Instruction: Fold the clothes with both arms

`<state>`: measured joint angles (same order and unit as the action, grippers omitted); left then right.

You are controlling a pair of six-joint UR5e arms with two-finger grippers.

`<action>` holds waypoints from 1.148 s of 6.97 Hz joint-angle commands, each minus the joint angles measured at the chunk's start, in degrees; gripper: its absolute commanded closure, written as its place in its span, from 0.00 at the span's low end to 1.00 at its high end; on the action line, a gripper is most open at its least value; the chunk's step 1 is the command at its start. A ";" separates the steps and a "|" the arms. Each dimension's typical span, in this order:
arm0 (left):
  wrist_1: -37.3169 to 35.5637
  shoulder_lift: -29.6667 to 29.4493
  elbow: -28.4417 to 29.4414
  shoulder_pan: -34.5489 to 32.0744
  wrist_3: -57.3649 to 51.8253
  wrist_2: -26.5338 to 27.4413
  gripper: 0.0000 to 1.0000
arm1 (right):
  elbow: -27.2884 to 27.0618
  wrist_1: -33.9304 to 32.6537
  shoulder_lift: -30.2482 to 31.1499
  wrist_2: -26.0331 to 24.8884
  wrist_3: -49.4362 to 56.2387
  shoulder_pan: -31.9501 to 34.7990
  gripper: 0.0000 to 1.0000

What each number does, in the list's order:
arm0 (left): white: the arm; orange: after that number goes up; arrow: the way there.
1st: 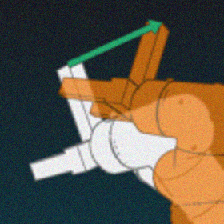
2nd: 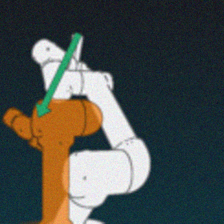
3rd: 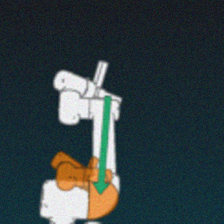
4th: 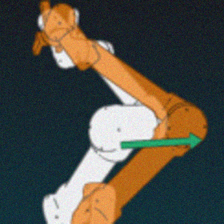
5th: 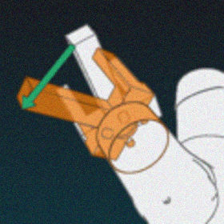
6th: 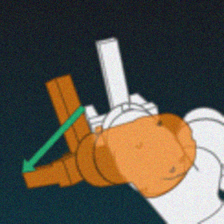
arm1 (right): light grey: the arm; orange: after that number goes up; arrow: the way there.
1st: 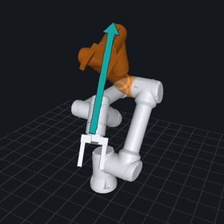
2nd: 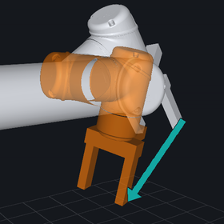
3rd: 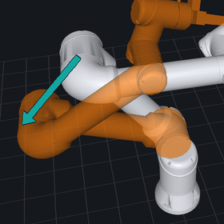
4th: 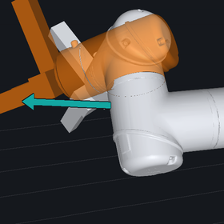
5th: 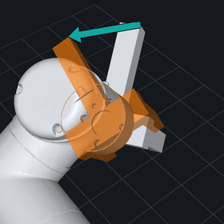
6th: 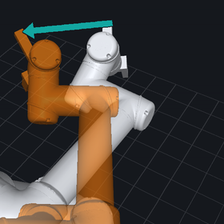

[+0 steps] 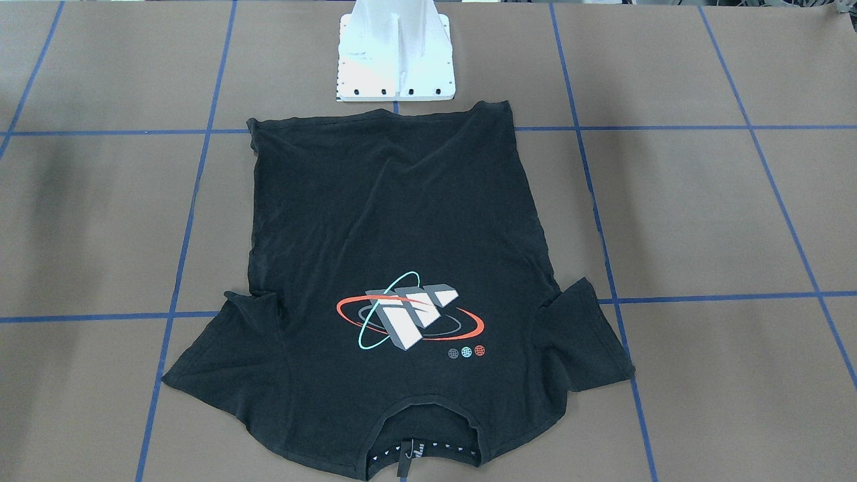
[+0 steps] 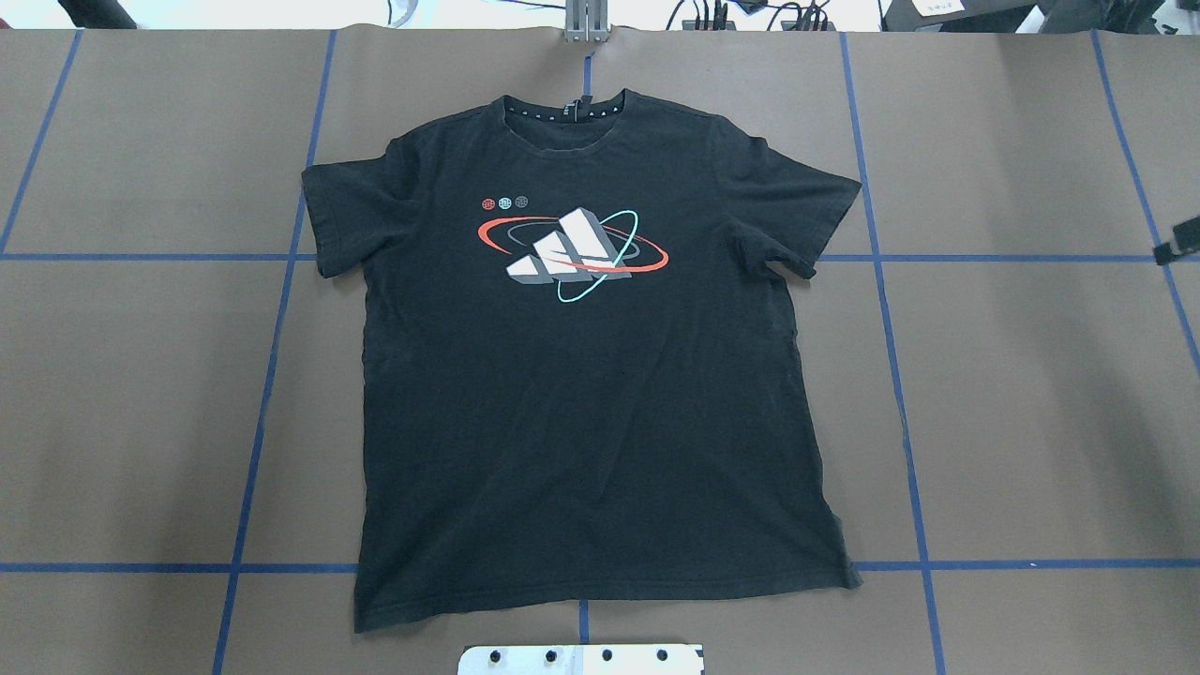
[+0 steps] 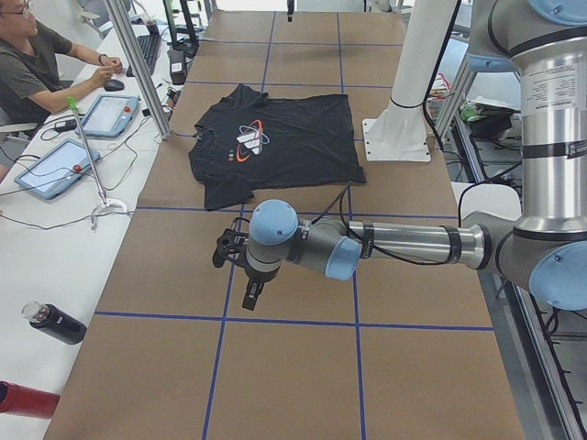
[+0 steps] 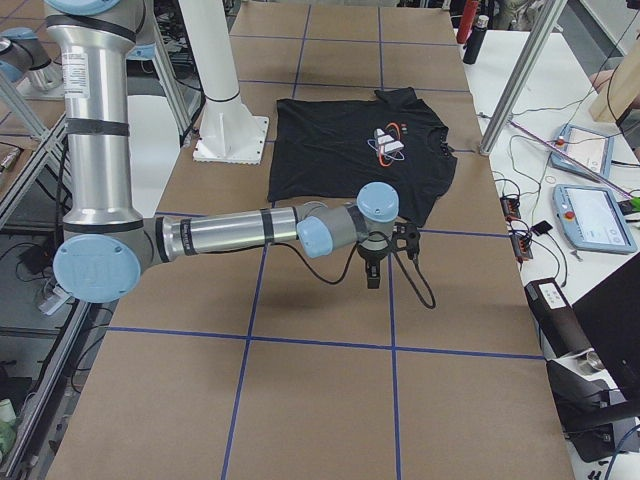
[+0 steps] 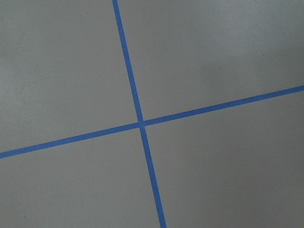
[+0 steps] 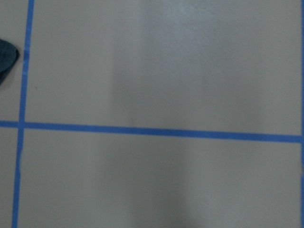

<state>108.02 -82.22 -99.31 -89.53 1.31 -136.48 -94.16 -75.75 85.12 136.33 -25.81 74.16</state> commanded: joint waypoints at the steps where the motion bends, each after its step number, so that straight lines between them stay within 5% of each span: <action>1: 0.00 0.13 0.52 -0.03 0.00 -0.10 0.00 | 9.22 0.08 -13.96 -5.24 -8.78 -6.54 0.00; 3: 0.17 0.05 0.52 0.06 -0.08 -0.02 0.00 | 14.66 6.34 -20.14 -11.42 -16.78 -12.27 0.02; 5: 0.26 0.13 0.09 -0.03 0.18 -0.02 0.00 | 28.79 29.17 -22.52 -11.61 -29.50 -14.12 0.02; 7: 0.18 0.13 -0.27 -0.03 0.09 -0.02 0.00 | 29.46 29.26 -24.73 -12.66 -34.57 -16.14 0.11; 8: 0.26 0.40 -0.44 -0.03 0.09 -0.10 0.00 | 29.47 29.52 -24.74 -17.45 -34.57 -18.33 0.12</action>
<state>108.22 -82.01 -99.57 -89.55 1.41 -136.51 -65.12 -46.89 60.80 122.90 -59.46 58.01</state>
